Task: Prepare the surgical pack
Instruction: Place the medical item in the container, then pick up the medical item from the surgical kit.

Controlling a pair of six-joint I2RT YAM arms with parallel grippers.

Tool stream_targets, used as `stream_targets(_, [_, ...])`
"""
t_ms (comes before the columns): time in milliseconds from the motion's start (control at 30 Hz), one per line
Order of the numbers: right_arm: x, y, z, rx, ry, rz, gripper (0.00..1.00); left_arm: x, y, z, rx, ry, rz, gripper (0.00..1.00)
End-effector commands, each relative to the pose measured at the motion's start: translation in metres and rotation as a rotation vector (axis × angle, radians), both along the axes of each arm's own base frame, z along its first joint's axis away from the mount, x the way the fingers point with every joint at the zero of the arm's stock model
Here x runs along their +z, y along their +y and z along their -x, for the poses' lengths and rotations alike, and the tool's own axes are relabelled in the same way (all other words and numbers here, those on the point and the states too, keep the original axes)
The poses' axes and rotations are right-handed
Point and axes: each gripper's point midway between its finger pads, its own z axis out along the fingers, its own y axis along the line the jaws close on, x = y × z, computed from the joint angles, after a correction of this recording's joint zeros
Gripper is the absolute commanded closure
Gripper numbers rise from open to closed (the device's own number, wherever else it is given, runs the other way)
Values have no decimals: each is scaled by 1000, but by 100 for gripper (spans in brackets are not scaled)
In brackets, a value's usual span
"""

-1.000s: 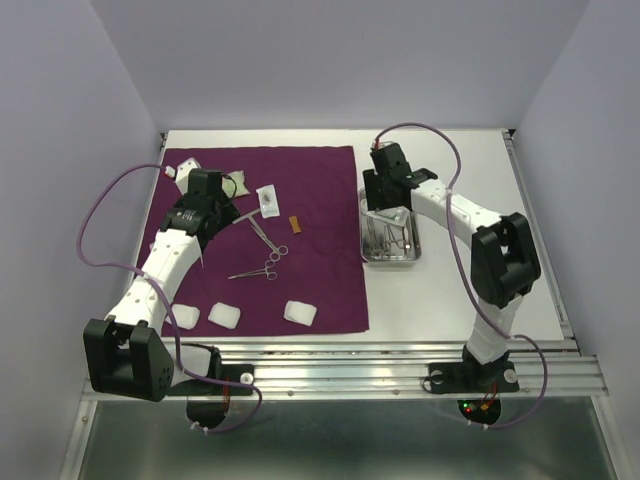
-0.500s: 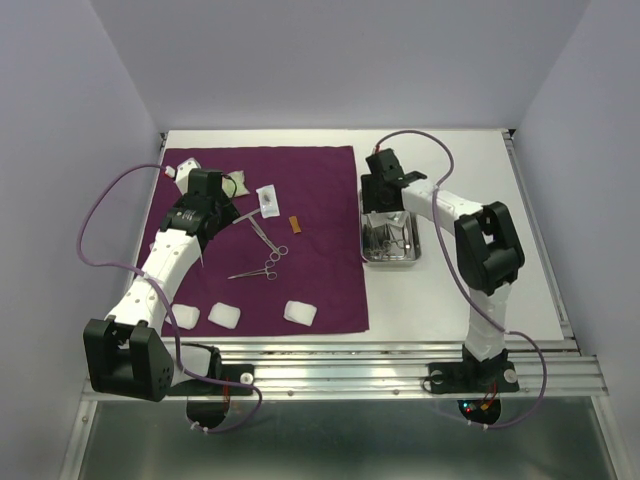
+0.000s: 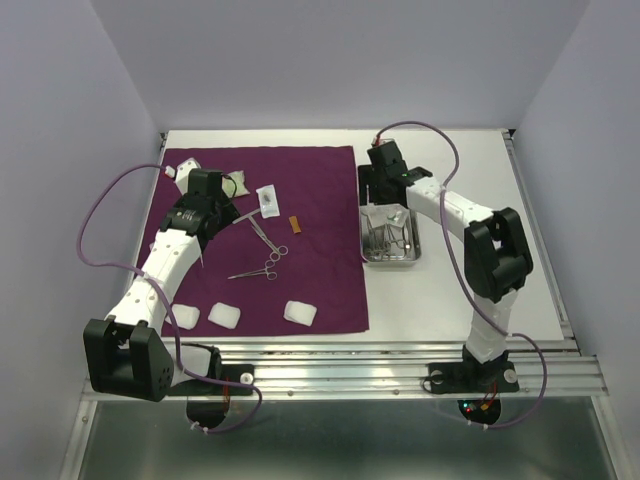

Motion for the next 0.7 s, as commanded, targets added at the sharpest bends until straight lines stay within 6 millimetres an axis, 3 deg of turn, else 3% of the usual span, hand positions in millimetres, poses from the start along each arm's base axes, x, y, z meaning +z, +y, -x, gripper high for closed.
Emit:
stream_targets(0, [72,35,3,79,-161,-84,27,15,6,-3,15,-39,-19,44])
stream_targets(133, [82,92,23,191,-171,-103,27,22,13,-2,33,-45,-48,44])
stream_targets(267, [70,135,40,276,-141,-91,30,19,17,1,35,-30,-59,43])
stream_targets(367, [57,153,49,310,-116,-92,30,7,17,8,22,6,-60,43])
stream_targets(500, [49,157,54,316,-88,-116,31,-22,9,26,21,69,-3,43])
stream_targets(533, [51,156,53,312,-95,-117,31,-37,5,34,39,103,34,44])
stream_targets(667, [50,148,52,281,-108,-92,31,-70,-11,53,89,172,123,45])
